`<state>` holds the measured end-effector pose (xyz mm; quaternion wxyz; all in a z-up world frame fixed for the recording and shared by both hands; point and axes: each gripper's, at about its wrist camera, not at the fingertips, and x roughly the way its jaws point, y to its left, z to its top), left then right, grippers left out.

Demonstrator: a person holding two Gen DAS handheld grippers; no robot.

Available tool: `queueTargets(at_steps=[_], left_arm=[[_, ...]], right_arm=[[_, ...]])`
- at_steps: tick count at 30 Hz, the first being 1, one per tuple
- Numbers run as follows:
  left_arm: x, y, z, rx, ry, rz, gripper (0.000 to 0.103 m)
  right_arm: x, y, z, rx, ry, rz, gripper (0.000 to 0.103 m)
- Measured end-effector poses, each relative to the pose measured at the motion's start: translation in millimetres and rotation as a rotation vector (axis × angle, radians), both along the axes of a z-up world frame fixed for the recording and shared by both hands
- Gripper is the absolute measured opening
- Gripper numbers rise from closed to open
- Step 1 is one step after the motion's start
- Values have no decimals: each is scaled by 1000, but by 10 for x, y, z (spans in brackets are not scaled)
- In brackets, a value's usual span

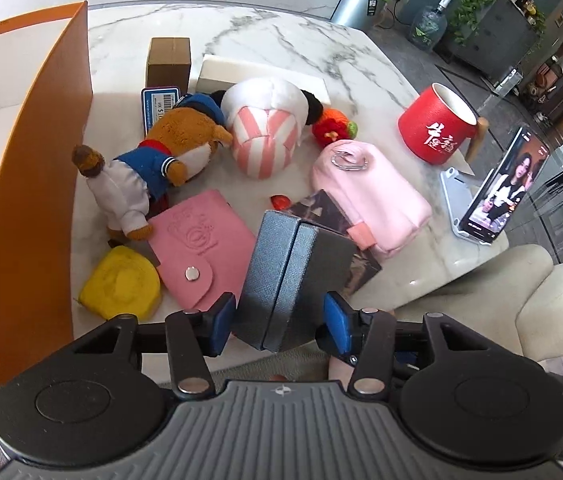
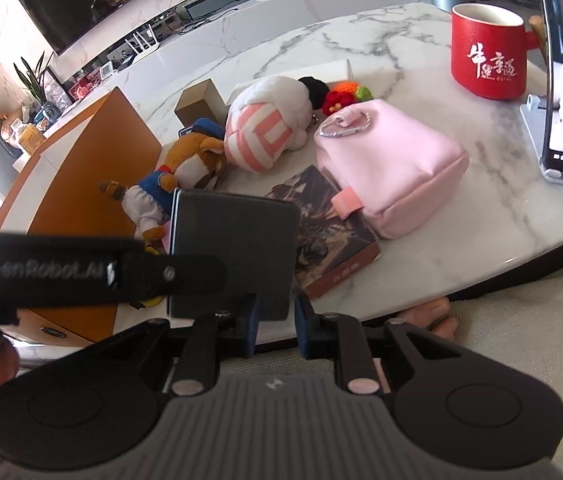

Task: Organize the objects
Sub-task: 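Lift the grey box with the left tool while the right tool approaches the pink wallet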

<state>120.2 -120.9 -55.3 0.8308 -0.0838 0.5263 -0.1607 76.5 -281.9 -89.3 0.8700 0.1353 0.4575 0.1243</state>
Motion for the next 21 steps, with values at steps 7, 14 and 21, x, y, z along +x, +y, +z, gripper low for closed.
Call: queueTargets(at_steps=[7,14,21], left_arm=[[3,43,-44,-114,15,-21,55],[45,-174,-52,-70,-21,-39,57],[39,-264,-86,-42,-90,-64,53]], right_arm=[[10,-29,-8,-15,-2,-12,22],[40,-74,-13,-38,4,-30,23],[46,-113,6,-49,-8,-34,23]])
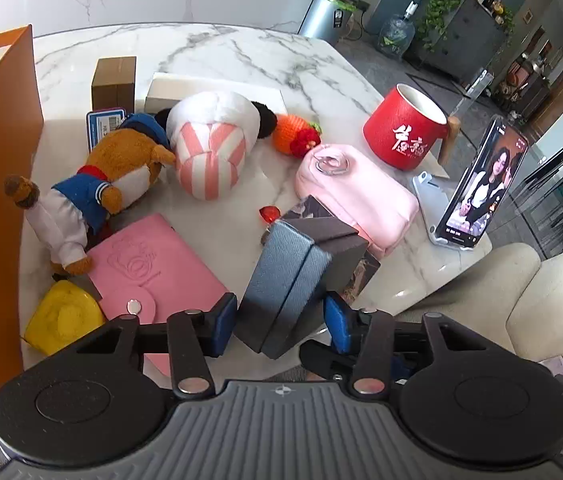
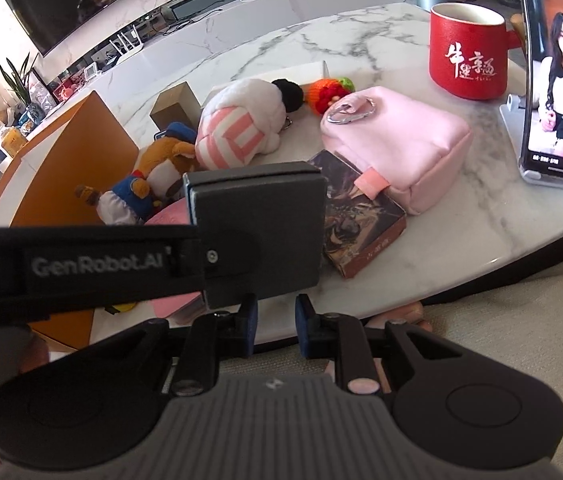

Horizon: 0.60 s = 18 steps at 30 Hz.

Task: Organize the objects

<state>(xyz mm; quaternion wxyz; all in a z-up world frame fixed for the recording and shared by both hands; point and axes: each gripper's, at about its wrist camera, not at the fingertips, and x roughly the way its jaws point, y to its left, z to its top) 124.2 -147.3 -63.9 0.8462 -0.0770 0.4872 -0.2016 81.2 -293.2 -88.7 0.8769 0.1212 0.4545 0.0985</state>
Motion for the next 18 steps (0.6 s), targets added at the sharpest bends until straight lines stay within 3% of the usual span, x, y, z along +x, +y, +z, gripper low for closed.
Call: queueTargets(at_steps=[2,6,7,8,10,13,15,17,18], left_arm=[[7,51,48,-12,-9,6,45],[30,154,187,8,-47,21,40],[45,187,205,4,-51,27,32],[69,205,223,8,-60,28,5],[123,233,243,17,-67,29,0],[204,239,206,23,-39,8,1],[233,293,161,6,-17,21,13],[251,342,107,20,-11,38,46],[261,378,80,21,-8,55,51]], right_arm=[[-5,5,38,-24,-19,8,24],[32,65,114,-109,-73,41,32],[52,98,126,-142,-88,56,32],[72,139,132,-181,-107,75,36],[124,232,113,-277,-136,115,50],[186,307,59,-400,-174,138,53],[248,285,9,-374,-136,152,52],[280,247,-34,-314,-106,149,50],[285,249,-28,-301,-112,147,50]])
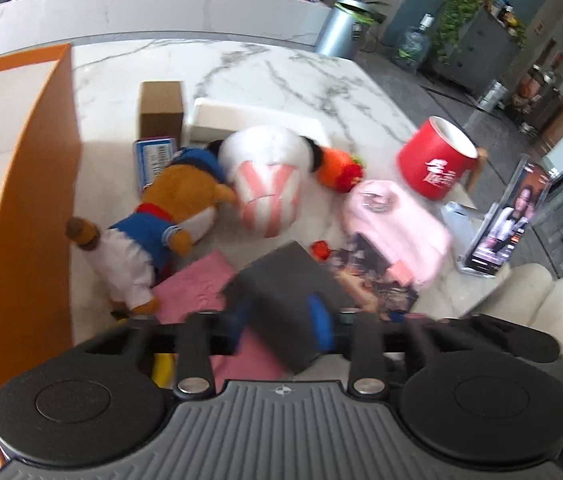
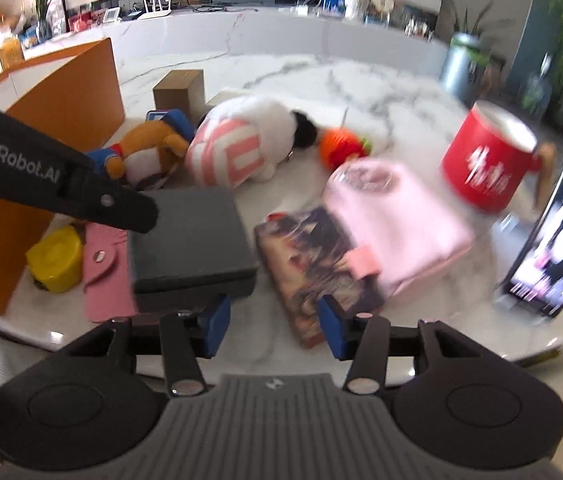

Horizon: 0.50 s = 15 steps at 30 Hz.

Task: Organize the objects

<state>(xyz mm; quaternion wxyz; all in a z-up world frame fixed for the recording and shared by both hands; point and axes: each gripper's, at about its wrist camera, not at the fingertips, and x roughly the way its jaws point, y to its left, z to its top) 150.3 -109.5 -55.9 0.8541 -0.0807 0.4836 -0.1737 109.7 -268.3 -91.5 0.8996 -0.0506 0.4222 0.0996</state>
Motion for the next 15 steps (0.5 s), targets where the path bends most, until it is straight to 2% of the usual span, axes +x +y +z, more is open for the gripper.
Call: queueTargets(at_steps=[3,5,10,15], left_arm=[[43,124,-82,-16,38,58,60],[62,185,-142,-56,80,78,69],[133,202,-268,-165,164,110,74],[180,161,-305,-173,165,118,78]], right_arm=[[15,12,74,10,-14,-15,50],[37,27,137,-34,-25,-43,49],[154,62,272,-78,-105,-68,43],[257,103,76,-72,-24,-30,24]])
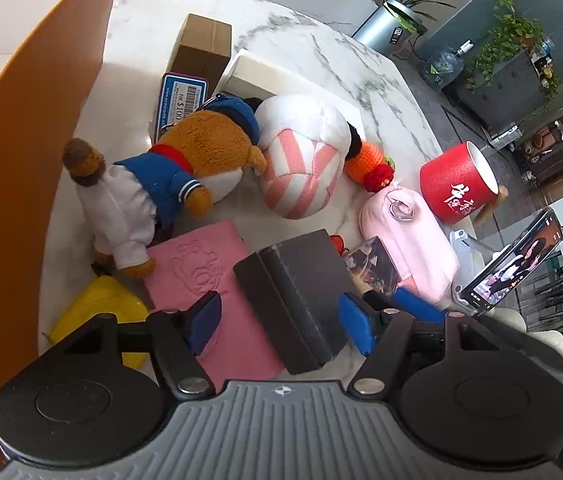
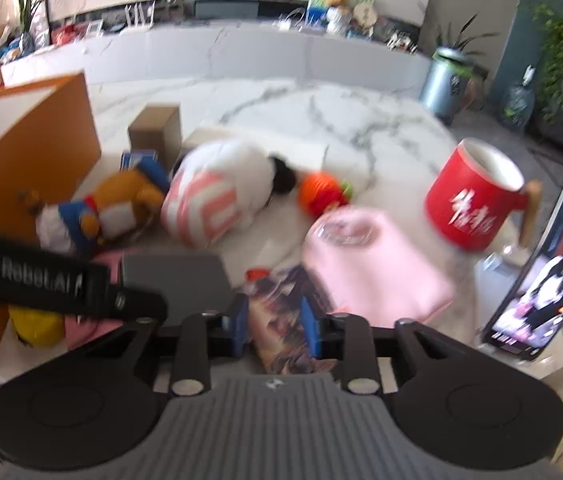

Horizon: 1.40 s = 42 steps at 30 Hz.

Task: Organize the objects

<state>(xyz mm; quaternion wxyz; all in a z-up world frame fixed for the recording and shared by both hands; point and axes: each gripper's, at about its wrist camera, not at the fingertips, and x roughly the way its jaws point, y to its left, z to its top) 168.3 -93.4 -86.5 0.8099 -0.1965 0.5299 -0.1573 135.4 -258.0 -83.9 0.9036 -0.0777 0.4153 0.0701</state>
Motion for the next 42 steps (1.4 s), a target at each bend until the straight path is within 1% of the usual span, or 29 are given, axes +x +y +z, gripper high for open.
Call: queueTargets(at_steps=[2,5,6,7,8,9,11,13,15,16,18,19,20,22,24,25,27,29,31,32,33,36,38,40,42], left_arm=[[16,-28,-19,-1,-1,-2,80],[35,-75,-26,1,-3,-2,84],[41,-87,-23,1,-6,0,83],[49,-89,-28,-18,-10,-2,75],[56,-88,-31,-26,-5,9,71],[51,-86,-19,-27,-10,18,68],[31,-70,16,-38,-34,27,59],[17,-56,74,-61,-49,28,55],[15,-84,141,-54,-78,18,55],[29,-120,158,-35,-79,12,55],[88,-185,133,-33,-53,-1,55],[116,-225,96,-35,-31,-6,53],[136,-274,68,-28,-26,-12,45],[130,-354,63,13,-53,-20,43],[113,-369,81,30,-77,-26,42],[100,-352,94,34,-85,-25,40],[62,-290,165,41,-109,-23,39],[2,-237,284,85,-154,-27,39],[-63,-193,400,168,-193,-31,39],[-87,-169,439,200,-202,-31,39],[-111,-132,460,226,-204,-29,39],[-174,-26,484,296,-197,-24,39],[-217,25,483,323,-184,-17,39],[-267,62,483,352,-185,-11,39],[-283,83,435,373,-169,-8,39]], right_arm=[[-23,11,-22,2,-16,6,21],[-19,-6,-16,33,-9,16,12],[-15,-14,-14,40,-9,15,11],[-13,-24,-15,52,-8,16,11],[-9,-45,-15,77,0,17,8],[-5,-71,-17,103,6,12,6],[-4,-111,-24,124,8,1,6],[-2,-153,-30,139,13,-14,6],[9,-192,-47,168,31,-24,5],[11,-213,-57,189,44,-26,5],[6,-214,-75,217,58,-20,5],[3,-198,-85,221,66,-11,5],[0,-178,-99,223,72,-4,5],[-16,-159,-117,214,73,1,6],[-30,-185,-111,218,66,3,9],[-36,-199,-101,224,59,4,10],[-44,-192,-88,224,53,19,13],[-65,-150,-81,221,45,42,17],[-83,-93,-69,242,46,76,29],[-94,-60,-59,257,44,89,41],[-102,-27,-49,269,41,100,49],[-88,79,-37,273,44,129,55],[-48,98,-71,301,68,133,60],[-4,84,-139,347,105,119,60],[27,73,-213,373,136,100,60]])
